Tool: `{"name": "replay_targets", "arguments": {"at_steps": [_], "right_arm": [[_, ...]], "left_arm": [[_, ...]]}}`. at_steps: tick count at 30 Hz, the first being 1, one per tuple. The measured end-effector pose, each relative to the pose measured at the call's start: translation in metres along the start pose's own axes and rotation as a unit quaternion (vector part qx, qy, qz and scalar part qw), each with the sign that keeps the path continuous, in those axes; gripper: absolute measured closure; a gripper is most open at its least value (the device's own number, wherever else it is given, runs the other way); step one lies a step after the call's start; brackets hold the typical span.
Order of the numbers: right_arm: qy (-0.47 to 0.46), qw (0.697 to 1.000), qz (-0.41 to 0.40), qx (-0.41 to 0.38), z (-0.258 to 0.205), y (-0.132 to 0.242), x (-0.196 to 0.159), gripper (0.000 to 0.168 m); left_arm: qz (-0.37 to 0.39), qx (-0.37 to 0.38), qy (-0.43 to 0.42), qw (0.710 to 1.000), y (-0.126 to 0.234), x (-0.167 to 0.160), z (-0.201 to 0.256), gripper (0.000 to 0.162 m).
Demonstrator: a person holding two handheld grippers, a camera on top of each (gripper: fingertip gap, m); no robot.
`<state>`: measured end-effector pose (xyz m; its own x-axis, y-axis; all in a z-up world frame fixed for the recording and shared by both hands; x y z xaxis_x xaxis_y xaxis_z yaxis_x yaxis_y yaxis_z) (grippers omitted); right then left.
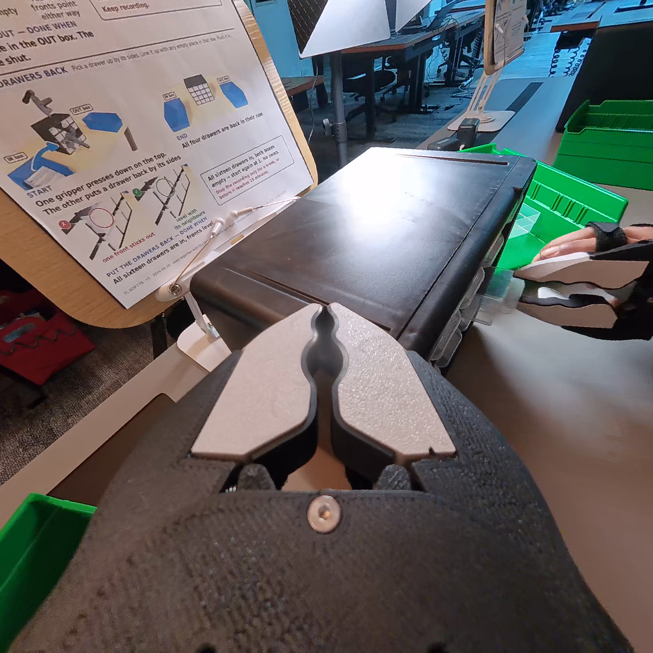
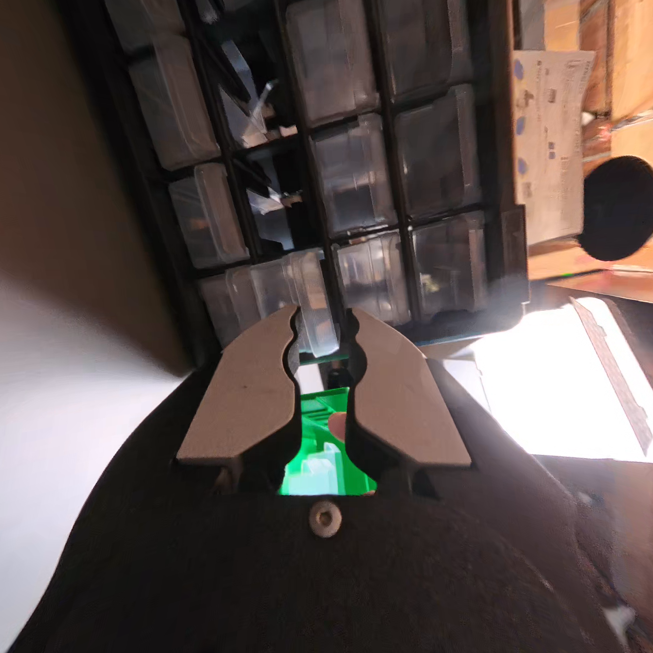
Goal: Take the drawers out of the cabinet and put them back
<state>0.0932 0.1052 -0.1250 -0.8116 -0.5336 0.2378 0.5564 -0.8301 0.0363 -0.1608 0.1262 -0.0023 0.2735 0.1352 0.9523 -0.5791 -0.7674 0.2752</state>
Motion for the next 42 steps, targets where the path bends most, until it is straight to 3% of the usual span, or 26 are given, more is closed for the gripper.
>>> {"name": "replay_targets", "arguments": {"at_steps": [4,8,15,26,34,42], "right_arm": [[-0.067,0.991,0.022,0.114,0.004,0.007,0.007,0.145],[-0.129,0.963,0.002,0.238,0.009,-0.001,0.008,0.145],[-0.151,0.917,-0.038,0.368,0.01,-0.013,0.007,0.149],[-0.169,0.865,-0.077,0.466,0.013,-0.017,0.007,0.15],[-0.078,0.851,-0.112,0.507,0.0,-0.014,0.004,0.153],[-0.128,0.82,-0.114,0.546,-0.004,0.022,0.021,0.154]], "left_arm": [[0.0,0.0,0.0,1.0,0.0,0.0,0.0,0.162],[0.0,0.002,-0.001,1.0,0.0,0.0,0.0,0.162],[-0.001,0.004,-0.004,1.0,0.0,0.0,0.0,0.162],[-0.001,0.003,-0.006,1.0,0.0,0.0,0.001,0.162],[-0.003,0.006,-0.011,1.0,0.0,0.0,0.001,0.162],[-0.002,0.002,-0.009,1.0,0.0,0.0,0.0,0.162]]}}
Point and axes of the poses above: each gripper's, where its closed fingertips meet, y back along the fingers, x out of its top, z = x × y across the jaws, the point moved 4 cm from there along y, back along the fingers
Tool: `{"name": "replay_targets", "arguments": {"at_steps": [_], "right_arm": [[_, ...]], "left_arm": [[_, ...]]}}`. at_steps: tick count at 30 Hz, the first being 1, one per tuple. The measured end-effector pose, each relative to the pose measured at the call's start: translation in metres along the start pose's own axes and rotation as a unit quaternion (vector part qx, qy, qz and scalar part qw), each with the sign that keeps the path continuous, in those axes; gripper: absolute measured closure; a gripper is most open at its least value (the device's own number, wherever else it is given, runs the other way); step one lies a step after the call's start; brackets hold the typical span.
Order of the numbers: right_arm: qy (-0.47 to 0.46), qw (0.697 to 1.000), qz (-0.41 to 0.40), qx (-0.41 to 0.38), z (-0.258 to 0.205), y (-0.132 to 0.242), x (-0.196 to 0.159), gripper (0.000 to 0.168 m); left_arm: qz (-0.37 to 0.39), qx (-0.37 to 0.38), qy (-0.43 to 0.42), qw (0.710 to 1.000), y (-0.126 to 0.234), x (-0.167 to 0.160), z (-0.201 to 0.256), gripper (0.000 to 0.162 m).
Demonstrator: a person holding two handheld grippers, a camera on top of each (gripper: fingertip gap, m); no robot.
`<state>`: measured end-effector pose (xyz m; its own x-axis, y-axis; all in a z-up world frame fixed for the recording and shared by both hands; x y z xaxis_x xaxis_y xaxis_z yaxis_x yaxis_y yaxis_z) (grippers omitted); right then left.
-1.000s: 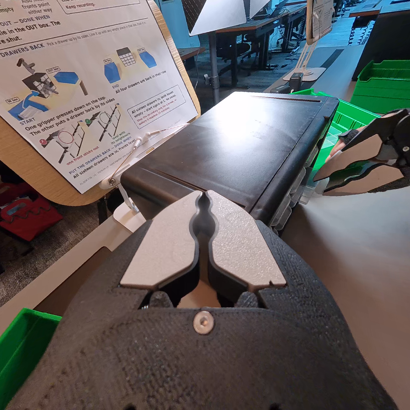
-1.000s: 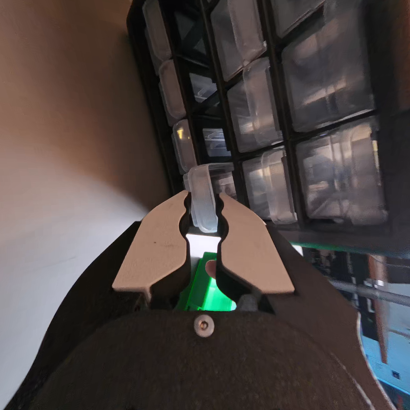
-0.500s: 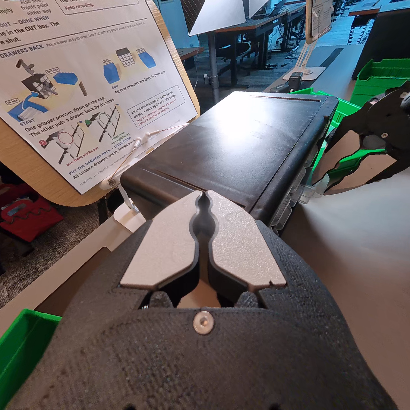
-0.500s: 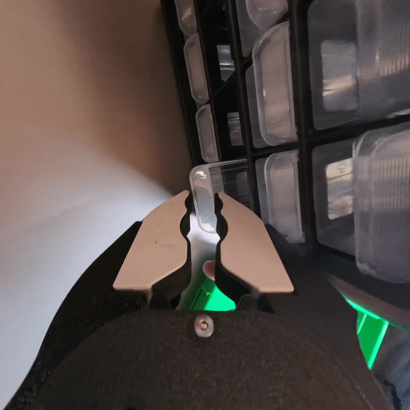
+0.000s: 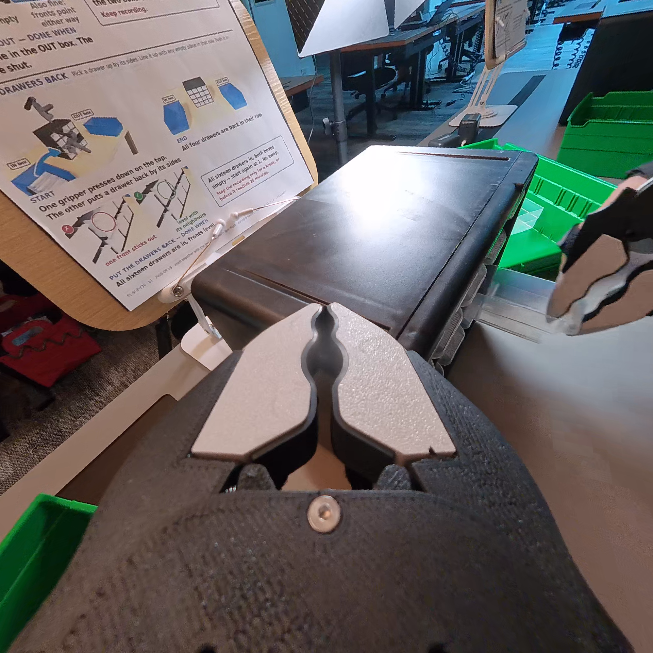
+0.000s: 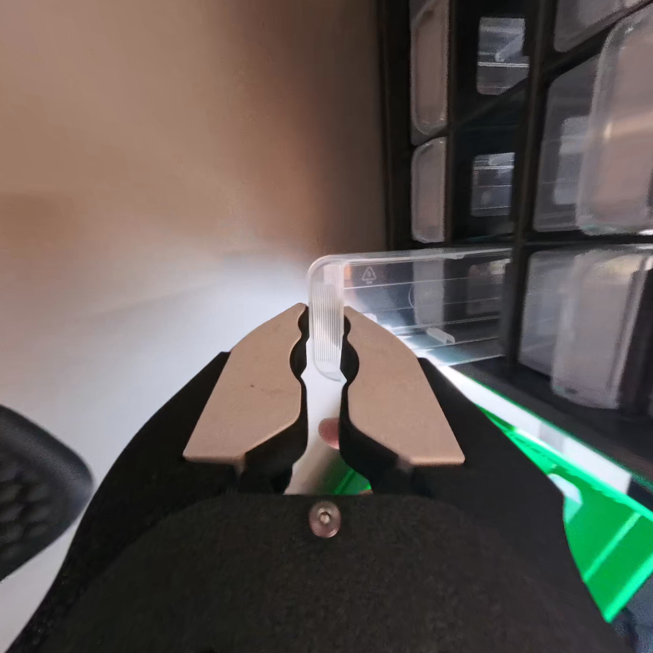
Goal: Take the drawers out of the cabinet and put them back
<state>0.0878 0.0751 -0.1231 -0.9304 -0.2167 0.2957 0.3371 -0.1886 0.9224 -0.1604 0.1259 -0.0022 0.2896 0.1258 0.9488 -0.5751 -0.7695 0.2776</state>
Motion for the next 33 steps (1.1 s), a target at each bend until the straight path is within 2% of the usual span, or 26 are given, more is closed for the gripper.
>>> {"name": "replay_targets", "arguments": {"at_steps": [5,6,8,16,20,24,27,28,33], "right_arm": [[-0.007,1.0,0.007,0.018,-0.044,0.009,-0.005,0.154],[-0.005,1.0,0.0,-0.002,-0.05,0.009,-0.008,0.153],[0.008,0.999,0.0,-0.037,-0.056,0.015,-0.012,0.153],[-0.006,0.999,0.049,-0.023,-0.078,0.027,-0.002,0.154],[-0.044,0.995,0.078,0.046,-0.071,0.043,0.008,0.154],[-0.114,0.976,0.101,0.159,-0.057,0.067,0.019,0.154],[-0.159,0.925,0.161,0.304,-0.057,0.09,0.03,0.154],[-0.168,0.912,0.181,0.327,-0.056,0.095,0.033,0.154],[-0.208,0.905,0.229,0.293,-0.066,0.101,0.03,0.154]], "left_arm": [[0.001,0.0,0.001,1.0,0.0,0.0,0.0,0.162],[0.001,-0.001,0.001,1.0,0.0,0.0,0.0,0.162],[0.002,-0.003,0.002,1.0,0.0,0.0,0.0,0.162],[0.003,-0.012,-0.002,1.0,-0.001,0.001,0.005,0.162],[0.003,-0.009,-0.003,1.0,-0.001,0.001,0.005,0.162],[0.002,-0.008,-0.005,1.0,-0.001,0.001,0.005,0.162],[0.002,-0.006,-0.006,1.0,-0.001,0.001,0.005,0.162],[0.001,-0.005,-0.007,1.0,-0.001,0.001,0.005,0.162],[0.001,-0.004,-0.008,1.0,-0.001,0.001,0.005,0.162]]}}
Point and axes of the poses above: each gripper's, where its closed fingertips meet, y back along the fingers, x out of its top, z = x × y across the jaws, the point moved 4 cm from there along y, back along the fingers
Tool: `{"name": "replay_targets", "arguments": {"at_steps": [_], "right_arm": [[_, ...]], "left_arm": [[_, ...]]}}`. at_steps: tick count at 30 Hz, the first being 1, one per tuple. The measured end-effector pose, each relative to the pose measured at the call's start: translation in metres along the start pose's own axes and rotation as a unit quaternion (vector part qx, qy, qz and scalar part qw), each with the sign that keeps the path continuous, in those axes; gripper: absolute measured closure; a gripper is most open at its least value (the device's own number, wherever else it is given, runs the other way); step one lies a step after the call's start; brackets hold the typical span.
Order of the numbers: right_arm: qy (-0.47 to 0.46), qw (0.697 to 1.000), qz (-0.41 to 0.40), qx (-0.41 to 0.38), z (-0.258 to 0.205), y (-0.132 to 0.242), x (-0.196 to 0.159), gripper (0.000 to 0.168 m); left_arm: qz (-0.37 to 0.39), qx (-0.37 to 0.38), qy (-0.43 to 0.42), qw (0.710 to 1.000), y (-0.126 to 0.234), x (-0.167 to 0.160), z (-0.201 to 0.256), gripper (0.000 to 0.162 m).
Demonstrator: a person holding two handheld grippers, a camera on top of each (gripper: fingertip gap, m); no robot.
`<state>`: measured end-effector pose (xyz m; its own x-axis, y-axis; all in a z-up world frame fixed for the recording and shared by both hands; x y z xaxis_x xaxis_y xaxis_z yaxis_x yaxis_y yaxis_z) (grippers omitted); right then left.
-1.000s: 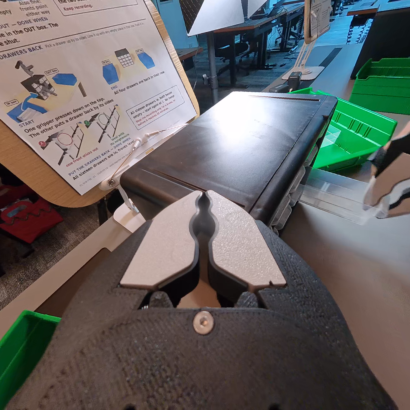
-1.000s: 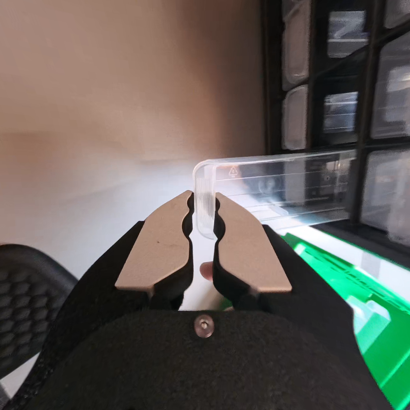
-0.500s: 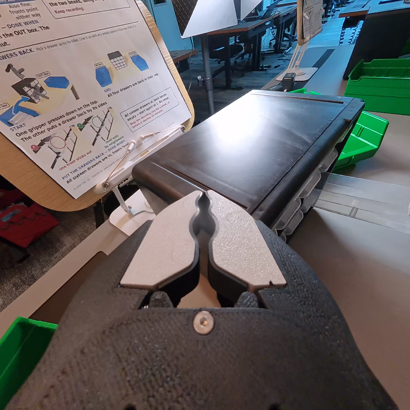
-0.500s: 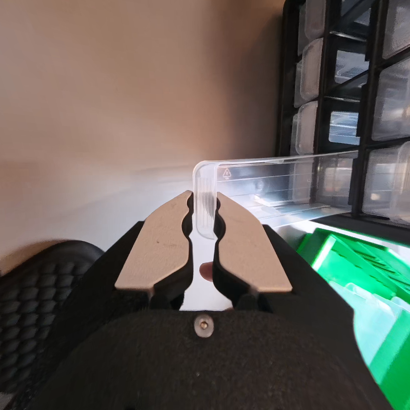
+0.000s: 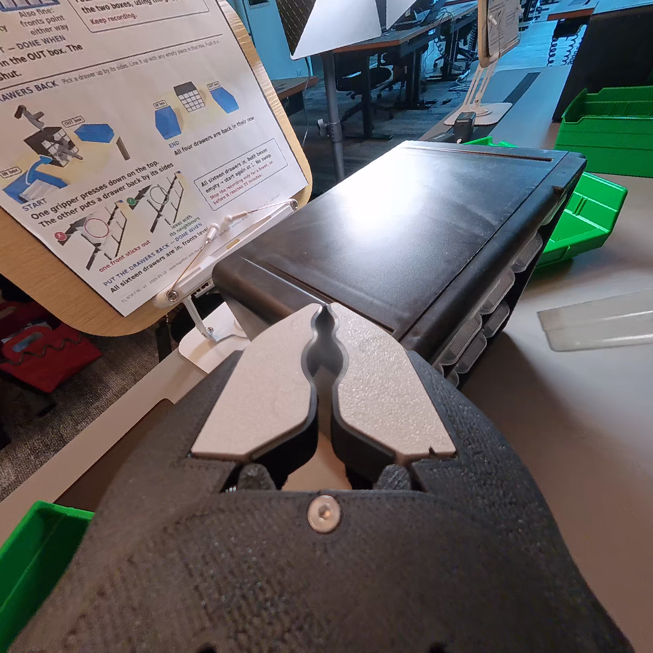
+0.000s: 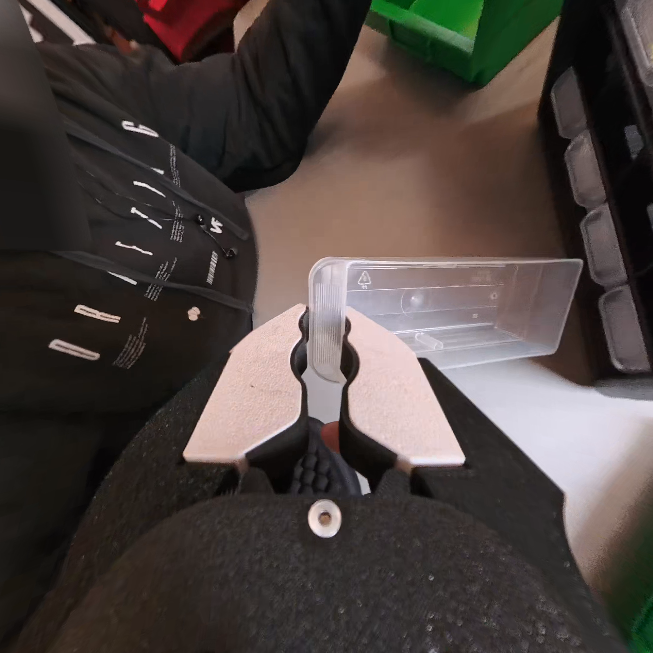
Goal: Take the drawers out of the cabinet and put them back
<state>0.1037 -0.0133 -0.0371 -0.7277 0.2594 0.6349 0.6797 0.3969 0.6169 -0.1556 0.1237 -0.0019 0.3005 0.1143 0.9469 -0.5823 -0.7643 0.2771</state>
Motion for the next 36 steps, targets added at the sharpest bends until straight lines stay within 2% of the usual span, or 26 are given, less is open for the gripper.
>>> {"name": "replay_targets", "arguments": {"at_steps": [5,8,12,16,22,28,36], "right_arm": [[-0.015,0.993,0.068,-0.098,-0.029,0.013,-0.017,0.154],[-0.099,0.968,0.14,-0.183,-0.017,0.033,-0.016,0.154],[-0.258,0.899,0.217,-0.281,0.039,0.071,-0.022,0.155],[-0.36,0.835,0.223,-0.35,0.102,0.091,-0.039,0.155],[-0.432,0.781,0.191,-0.409,0.175,0.095,-0.06,0.154],[-0.463,0.779,0.148,-0.396,0.215,0.084,-0.07,0.152],[-0.461,0.795,0.08,-0.386,0.233,0.086,-0.07,0.148]], "left_arm": [[0.002,-0.005,0.004,1.0,0.0,0.0,0.0,0.162],[0.002,-0.006,0.005,1.0,0.0,0.0,0.0,0.162],[-0.002,0.0,-0.001,1.0,0.0,0.0,0.0,0.162],[-0.009,0.009,-0.019,1.0,0.001,0.001,0.002,0.162],[-0.011,0.01,-0.025,1.0,0.002,0.001,0.003,0.162],[-0.008,0.005,-0.021,1.0,0.002,0.0,0.003,0.162],[-0.001,-0.002,-0.012,1.0,0.001,0.0,0.002,0.162]]}}
Point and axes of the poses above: each gripper's, where its closed fingertips meet, y back along the fingers, x out of its top, z = x × y across the jaws, the point moved 4 cm from there along y, back along the fingers
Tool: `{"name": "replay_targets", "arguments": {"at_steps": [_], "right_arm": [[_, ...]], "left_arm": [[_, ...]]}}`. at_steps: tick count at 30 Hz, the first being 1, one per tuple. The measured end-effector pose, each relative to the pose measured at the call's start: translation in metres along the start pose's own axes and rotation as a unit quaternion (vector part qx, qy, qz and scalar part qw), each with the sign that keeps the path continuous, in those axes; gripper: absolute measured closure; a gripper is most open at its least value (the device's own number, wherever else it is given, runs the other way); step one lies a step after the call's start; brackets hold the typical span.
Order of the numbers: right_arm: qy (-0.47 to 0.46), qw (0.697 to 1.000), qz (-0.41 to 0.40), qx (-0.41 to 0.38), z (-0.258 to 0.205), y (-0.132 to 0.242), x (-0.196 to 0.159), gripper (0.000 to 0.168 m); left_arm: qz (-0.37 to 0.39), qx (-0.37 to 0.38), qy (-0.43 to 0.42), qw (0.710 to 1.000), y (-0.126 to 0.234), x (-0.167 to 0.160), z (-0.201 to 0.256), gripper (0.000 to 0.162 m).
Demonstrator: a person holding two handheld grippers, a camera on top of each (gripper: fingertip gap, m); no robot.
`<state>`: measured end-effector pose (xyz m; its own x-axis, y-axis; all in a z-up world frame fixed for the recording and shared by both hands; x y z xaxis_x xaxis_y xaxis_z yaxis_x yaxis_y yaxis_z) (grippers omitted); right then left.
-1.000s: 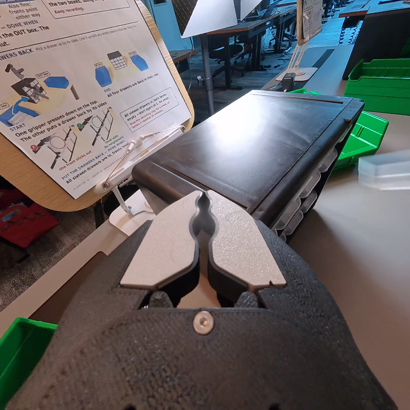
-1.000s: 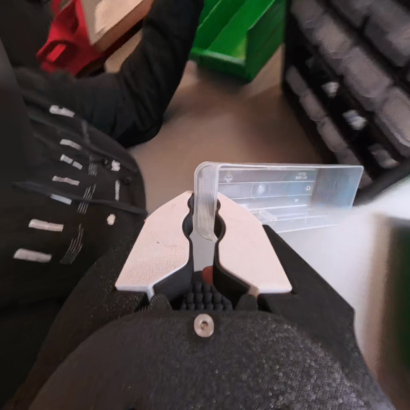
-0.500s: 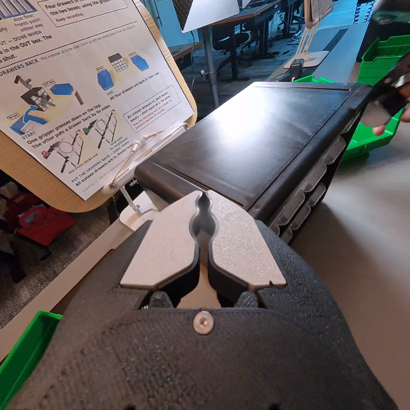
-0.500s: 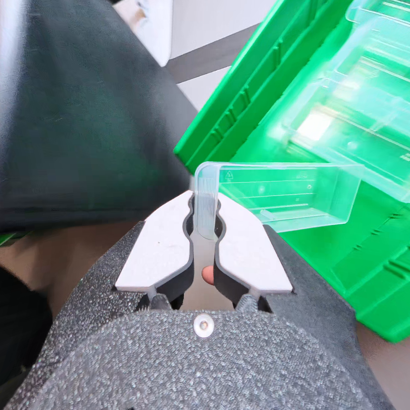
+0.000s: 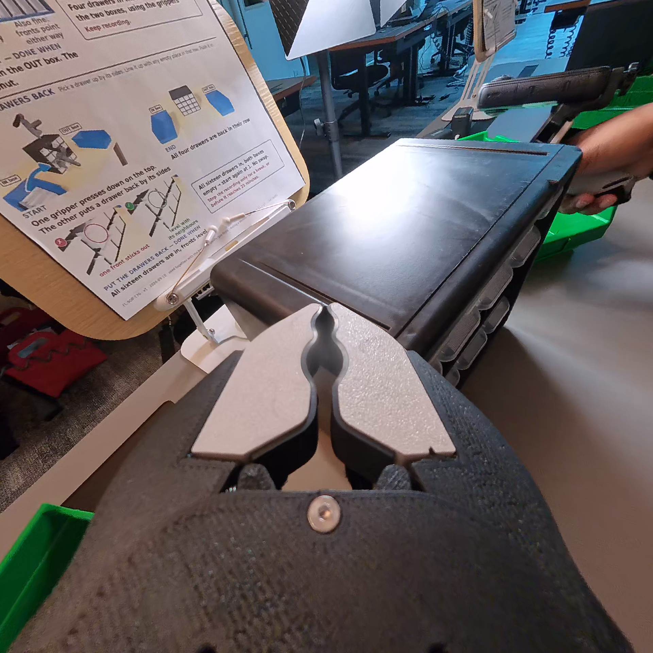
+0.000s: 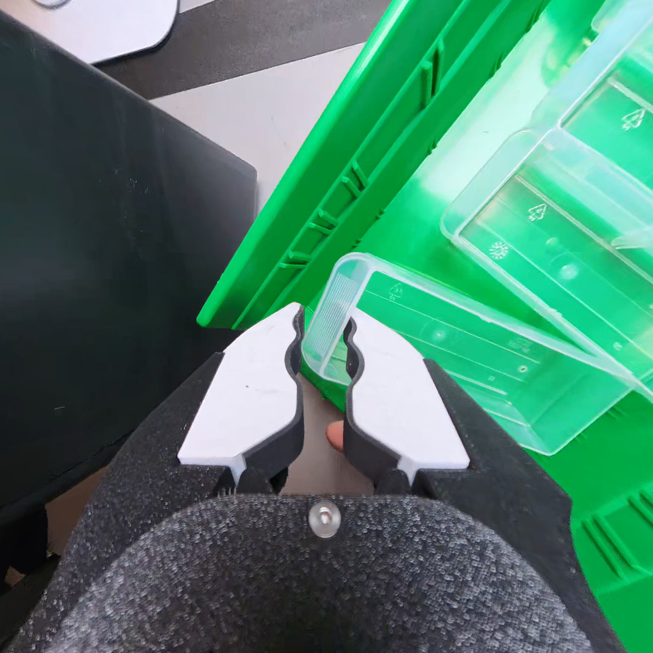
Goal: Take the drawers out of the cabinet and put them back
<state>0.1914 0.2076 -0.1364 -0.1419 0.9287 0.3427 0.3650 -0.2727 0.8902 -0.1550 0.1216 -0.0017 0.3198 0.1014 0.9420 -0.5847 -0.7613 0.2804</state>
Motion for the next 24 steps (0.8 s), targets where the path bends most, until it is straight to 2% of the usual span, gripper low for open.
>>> {"name": "replay_targets", "arguments": {"at_steps": [9,11,16,20,24], "right_arm": [[0.022,0.999,0.03,-0.019,0.02,0.007,0.02,0.141],[0.06,0.997,0.044,-0.019,0.021,0.006,0.022,0.137],[0.157,0.986,0.014,-0.057,0.023,-0.002,0.015,0.136],[0.245,0.962,-0.043,-0.114,0.025,-0.009,0.009,0.134],[0.317,0.936,-0.055,-0.143,0.024,-0.014,0.011,0.133]], "left_arm": [[0.004,-0.003,0.005,1.0,-0.001,0.0,-0.001,0.162],[0.005,-0.003,0.006,1.0,-0.001,0.0,-0.001,0.162],[0.007,-0.002,0.009,1.0,-0.001,0.0,-0.002,0.162],[0.008,-0.003,0.01,1.0,-0.001,-0.001,-0.002,0.162],[0.008,-0.003,0.009,1.0,-0.001,0.0,-0.002,0.162]]}}
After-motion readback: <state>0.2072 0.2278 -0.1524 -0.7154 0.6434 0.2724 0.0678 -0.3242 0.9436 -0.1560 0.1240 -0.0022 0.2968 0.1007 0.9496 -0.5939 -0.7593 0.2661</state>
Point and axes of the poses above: each gripper's, where its closed fingertips meet, y back along the fingers, x out of its top, z = x × y across the jaws, the point moved 4 cm from there along y, back along the fingers
